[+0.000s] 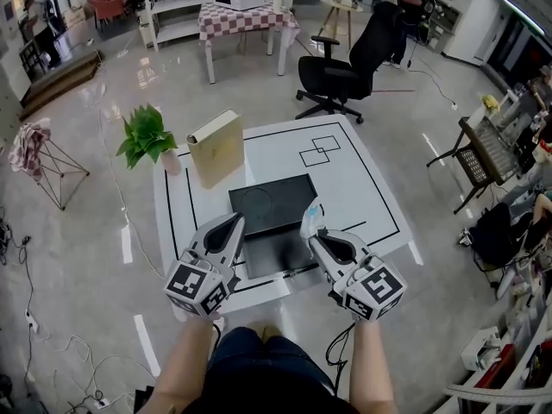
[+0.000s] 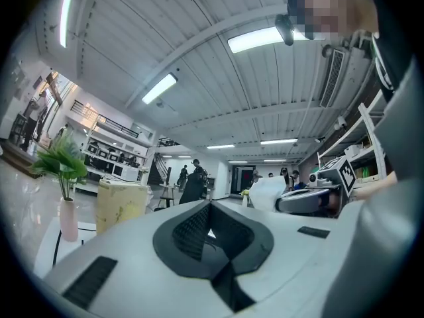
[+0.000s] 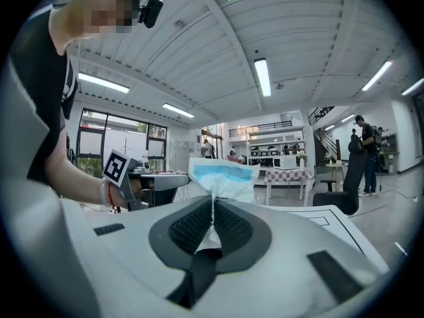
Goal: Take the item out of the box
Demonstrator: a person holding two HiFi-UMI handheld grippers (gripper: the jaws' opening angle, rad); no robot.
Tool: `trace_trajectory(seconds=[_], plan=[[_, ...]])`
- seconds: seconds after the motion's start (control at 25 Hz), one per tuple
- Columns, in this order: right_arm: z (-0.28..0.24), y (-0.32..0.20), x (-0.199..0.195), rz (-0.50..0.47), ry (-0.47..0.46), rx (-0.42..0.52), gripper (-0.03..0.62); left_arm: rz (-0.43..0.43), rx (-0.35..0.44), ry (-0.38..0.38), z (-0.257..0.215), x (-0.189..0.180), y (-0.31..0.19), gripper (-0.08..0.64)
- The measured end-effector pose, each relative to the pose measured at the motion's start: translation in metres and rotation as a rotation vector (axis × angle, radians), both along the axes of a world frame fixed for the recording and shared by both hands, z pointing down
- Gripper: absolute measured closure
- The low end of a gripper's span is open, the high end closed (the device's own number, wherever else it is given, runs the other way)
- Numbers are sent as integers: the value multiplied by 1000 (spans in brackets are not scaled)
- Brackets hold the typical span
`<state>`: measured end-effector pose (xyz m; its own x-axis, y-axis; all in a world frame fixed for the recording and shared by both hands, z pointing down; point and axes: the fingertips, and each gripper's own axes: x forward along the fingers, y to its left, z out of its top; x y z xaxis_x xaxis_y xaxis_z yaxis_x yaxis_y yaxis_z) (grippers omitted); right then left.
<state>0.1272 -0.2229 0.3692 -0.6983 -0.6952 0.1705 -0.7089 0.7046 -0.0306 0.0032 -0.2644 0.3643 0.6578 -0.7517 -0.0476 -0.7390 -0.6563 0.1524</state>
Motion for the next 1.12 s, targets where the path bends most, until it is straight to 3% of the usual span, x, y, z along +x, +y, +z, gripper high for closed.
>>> trace_trajectory(seconds=[1.12], plan=[[-41,0,1,88,-70,98,576,-51,56,12,-26,-19,11,557]])
